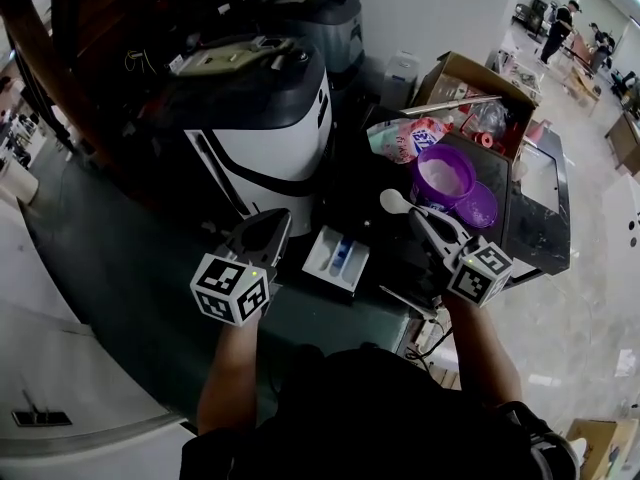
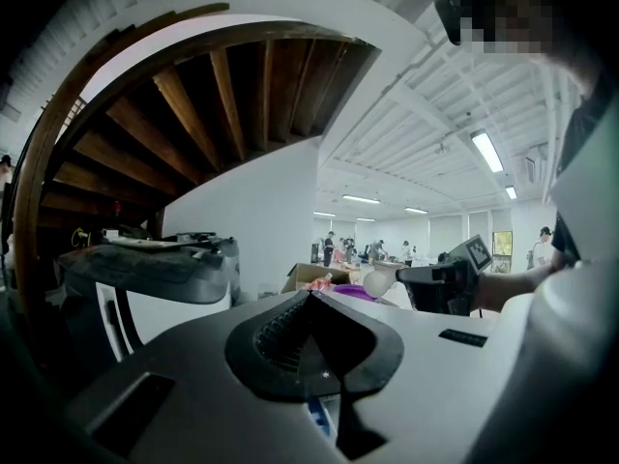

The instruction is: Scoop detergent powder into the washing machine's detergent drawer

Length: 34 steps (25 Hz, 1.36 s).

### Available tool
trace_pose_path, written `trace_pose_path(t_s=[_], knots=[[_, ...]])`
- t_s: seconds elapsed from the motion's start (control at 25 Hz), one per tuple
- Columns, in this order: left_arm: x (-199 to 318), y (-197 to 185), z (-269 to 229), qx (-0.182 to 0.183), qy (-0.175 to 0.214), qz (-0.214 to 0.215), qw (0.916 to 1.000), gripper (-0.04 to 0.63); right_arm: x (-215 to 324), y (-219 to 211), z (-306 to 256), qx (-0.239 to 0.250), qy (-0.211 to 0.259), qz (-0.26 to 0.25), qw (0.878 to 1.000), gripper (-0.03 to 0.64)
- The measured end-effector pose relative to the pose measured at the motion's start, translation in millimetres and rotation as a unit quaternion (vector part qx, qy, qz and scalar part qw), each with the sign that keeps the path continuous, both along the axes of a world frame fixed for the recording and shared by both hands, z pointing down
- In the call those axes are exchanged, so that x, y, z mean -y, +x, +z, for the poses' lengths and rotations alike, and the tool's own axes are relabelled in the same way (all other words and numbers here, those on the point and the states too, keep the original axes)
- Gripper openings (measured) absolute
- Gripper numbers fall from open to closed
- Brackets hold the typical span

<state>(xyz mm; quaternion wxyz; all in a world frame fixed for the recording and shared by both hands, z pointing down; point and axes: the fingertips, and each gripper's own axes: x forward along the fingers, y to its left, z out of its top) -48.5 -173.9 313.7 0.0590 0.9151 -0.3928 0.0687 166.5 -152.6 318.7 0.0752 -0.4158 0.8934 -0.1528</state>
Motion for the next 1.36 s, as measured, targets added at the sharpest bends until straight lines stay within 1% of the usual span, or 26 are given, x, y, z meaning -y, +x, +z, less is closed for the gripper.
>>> trace_pose_path(t_s=[0.16,0.36,0.72,1.36], knots=[[-2,-5,-8,0.001,0.013,-0.014,0.9998,0.008,-8,7,-19,-0.003,0.027,0.002,1.0,0.02],[-4,-3,-3,-0.003,0.005,-0.019,0.9998,0.008,-17,12,-25,-0.008,0.045,0.001,0.999,0.02],[-10,13,7,-0.001,-0.008,-0.007,0.9999,0.008,-22,16,-14,-0.007,0.035,0.005,0.999,0.02],[-12,22,11,0.007,-0.011,0.001,0.9999,0.008,-23,14,-2,-0.008,0.024,-0.003,1.0,0.02]])
